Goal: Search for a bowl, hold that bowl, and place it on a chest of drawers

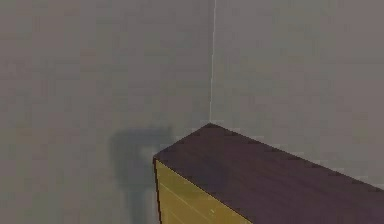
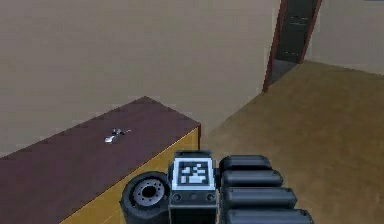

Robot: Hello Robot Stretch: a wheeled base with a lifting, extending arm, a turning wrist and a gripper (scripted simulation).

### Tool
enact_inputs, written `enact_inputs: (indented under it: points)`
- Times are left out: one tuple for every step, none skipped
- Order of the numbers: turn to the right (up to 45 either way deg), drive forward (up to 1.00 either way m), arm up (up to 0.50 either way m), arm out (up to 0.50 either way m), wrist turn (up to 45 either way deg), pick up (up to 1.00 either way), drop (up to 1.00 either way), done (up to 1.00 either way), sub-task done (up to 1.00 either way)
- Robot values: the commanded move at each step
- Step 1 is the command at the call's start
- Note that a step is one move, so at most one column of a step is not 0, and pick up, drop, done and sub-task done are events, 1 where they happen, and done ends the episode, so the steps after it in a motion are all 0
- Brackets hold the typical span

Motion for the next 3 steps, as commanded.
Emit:
enact_inputs:
  points:
    - [45.0, 0.0, 0.0, 0.0, 0.0, 0.0, 0.0, 0.0, 0.0]
    - [12.0, 0.0, 0.0, 0.0, 0.0, 0.0, 0.0, 0.0, 0.0]
    - [0.0, 0.15, 0.0, 0.0, 0.0, 0.0, 0.0, 0.0, 0.0]
